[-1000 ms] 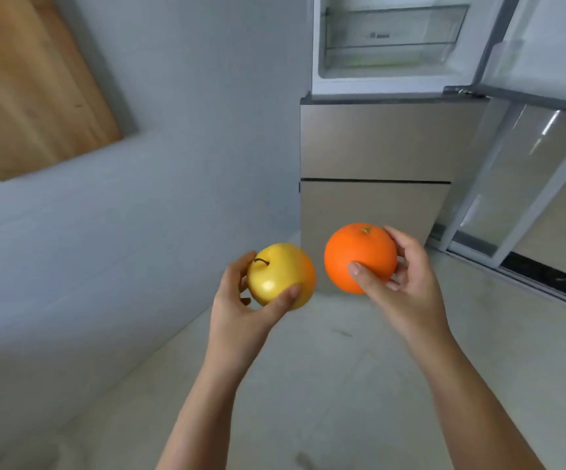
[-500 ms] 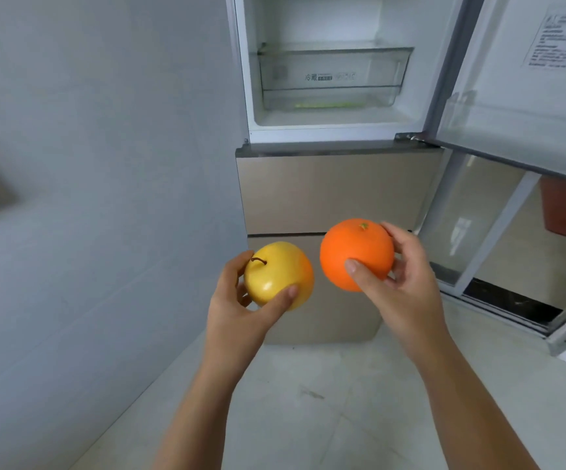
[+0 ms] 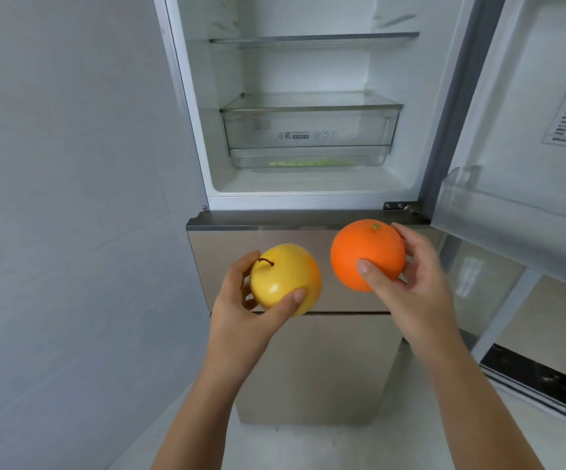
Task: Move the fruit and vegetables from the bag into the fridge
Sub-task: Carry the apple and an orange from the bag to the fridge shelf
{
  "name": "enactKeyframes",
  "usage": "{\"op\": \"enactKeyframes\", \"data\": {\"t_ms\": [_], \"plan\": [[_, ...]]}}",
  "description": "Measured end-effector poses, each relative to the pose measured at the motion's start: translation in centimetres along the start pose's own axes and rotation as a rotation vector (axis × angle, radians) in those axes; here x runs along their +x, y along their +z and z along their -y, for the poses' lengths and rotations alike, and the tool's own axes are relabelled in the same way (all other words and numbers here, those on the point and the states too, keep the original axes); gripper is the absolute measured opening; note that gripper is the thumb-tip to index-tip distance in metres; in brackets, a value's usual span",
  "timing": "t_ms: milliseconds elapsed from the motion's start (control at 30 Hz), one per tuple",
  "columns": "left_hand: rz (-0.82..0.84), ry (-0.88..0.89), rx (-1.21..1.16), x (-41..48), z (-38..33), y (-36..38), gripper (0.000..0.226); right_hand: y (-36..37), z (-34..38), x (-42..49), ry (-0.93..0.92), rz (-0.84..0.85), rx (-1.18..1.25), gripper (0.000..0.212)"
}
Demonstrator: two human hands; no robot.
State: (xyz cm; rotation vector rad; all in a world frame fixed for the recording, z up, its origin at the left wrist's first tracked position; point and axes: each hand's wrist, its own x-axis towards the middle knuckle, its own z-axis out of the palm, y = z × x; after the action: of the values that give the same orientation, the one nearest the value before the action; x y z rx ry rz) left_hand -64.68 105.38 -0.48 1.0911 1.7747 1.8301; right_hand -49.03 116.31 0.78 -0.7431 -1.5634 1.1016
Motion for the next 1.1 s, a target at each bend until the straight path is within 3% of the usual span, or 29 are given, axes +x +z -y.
{"op": "enactKeyframes", "data": {"t_ms": [133,500,700,833,1100], "plan": [[-0.010,0.005,0.016,4.1,1.0,1.2,0.071,0.8,-1.7,3.9,0.000,0.025,0.031,0.074],[0.005,0.234,0.072,23.1,1.5,1.6,0.064,8.0,-4.1,21.1,-0.109,0.005,0.015,0.056],[0.034,0.225,-0.060,33.9,1.2,1.9,0.054,11.0,-4.6,30.4,-0.169,-0.088,-0.043,0.055],[0.032,0.276,-0.070,38.6,0.5,3.2,0.060,12.2,-5.0,34.7,-0.199,-0.092,-0.043,0.052],[-0.053,0.335,0.020,46.2,-1.5,6.1,0.062,12.2,-4.5,43.9,-0.286,-0.101,-0.285,0.064]]}}
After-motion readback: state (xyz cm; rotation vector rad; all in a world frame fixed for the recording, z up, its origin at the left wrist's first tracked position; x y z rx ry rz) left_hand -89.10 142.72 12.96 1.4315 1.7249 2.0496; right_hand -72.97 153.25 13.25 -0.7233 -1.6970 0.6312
